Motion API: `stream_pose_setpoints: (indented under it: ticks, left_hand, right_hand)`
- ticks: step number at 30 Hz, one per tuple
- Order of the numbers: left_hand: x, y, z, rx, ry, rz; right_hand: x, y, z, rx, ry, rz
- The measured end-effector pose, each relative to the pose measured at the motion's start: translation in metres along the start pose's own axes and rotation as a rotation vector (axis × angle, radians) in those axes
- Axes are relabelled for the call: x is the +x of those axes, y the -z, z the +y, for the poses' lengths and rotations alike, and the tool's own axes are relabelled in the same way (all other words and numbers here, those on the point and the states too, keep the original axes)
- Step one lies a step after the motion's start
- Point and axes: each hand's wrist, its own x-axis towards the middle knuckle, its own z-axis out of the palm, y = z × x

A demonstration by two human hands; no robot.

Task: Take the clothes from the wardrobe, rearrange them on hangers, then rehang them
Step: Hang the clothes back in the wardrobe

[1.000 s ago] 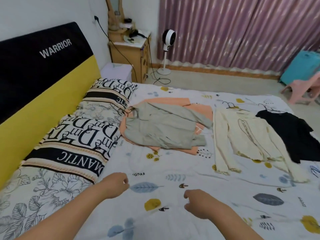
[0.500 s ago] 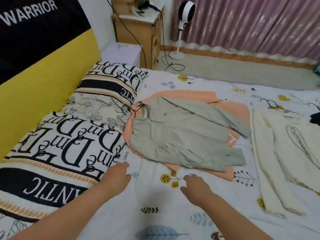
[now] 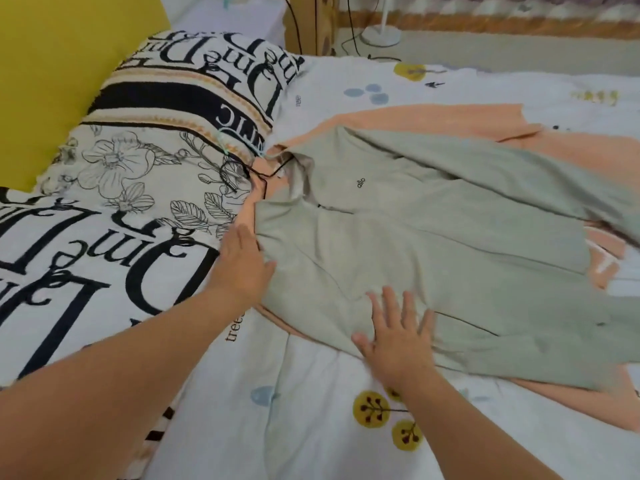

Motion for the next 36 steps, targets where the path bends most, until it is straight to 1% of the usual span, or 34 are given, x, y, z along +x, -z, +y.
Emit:
stream_pose_setpoints:
  ticks: [2,3,5,6,9,11,13,15,17,19,20,23,25,27,30,33,36]
  left_hand:
    - [0.025,-0.012,0.002,-0.061,0.141,-0.006]
    - [0.035,-0.017,0.004,-0.083,0.187,0.022]
    - [0.051,-0.023,0.007,-0.103,0.23,0.079]
    - [0.057,-0.024,0.007,-0.125,0.233,0.078]
    - [0.064,-0.025,0.007,-0.224,0.192,-0.032]
    - [0.061,-0.021,0.009,-0.26,0.146,-0.064]
    - [0.051,-0.014,0.013,-0.27,0.102,-0.031]
    - [0.033,-0.005,0.019,-0.288,0.05,0.019]
    - [0.007,0.009,0.026,-0.363,-0.007,0.069]
    - [-0.02,0.029,0.032,-0.44,-0.028,0.109]
    - [-0.032,0.041,0.034,-0.454,-0.029,0.117]
    - [-0.073,0.082,0.041,-0.491,-0.063,0.1]
    - [-0.106,0.112,0.048,-0.507,-0.129,0.093]
    - [-0.141,0.141,0.057,-0.518,-0.194,0.091]
    - [-0.188,0.186,0.073,-0.526,-0.275,0.089]
    - [-0.234,0.236,0.088,-0.495,-0.346,0.116]
    - [-0.28,0.283,0.097,-0.466,-0.434,0.101]
  right_hand:
    - [0.007,-0.012,0.001,0.021,0.006,0.028]
    - [0.01,-0.014,0.002,0.033,0.014,0.033]
    - [0.014,-0.014,0.002,0.048,0.03,0.039]
    - [0.014,-0.014,0.003,0.047,0.035,0.038]
    - [0.015,-0.013,0.006,0.035,0.029,0.01]
    - [0.017,-0.011,0.006,0.042,0.016,-0.006]
    - [0.018,-0.007,0.005,0.046,0.01,-0.026]
    - [0.016,0.002,0.003,0.048,-0.006,-0.084]
    - [0.011,0.017,0.001,0.039,-0.014,-0.145]
    - [0.0,0.037,-0.004,0.027,-0.003,-0.191]
    - [-0.008,0.048,-0.007,0.047,0.008,-0.206]
    - [-0.046,0.083,-0.011,0.205,0.016,-0.235]
    - [-0.079,0.112,-0.004,0.228,0.028,-0.173]
    - [-0.112,0.146,0.009,0.251,0.007,-0.045]
    - [-0.16,0.212,0.028,0.362,-0.057,0.234]
    - [-0.206,0.288,0.043,0.503,-0.068,0.535]
    - [-0.26,0.353,0.056,0.562,-0.058,0.746]
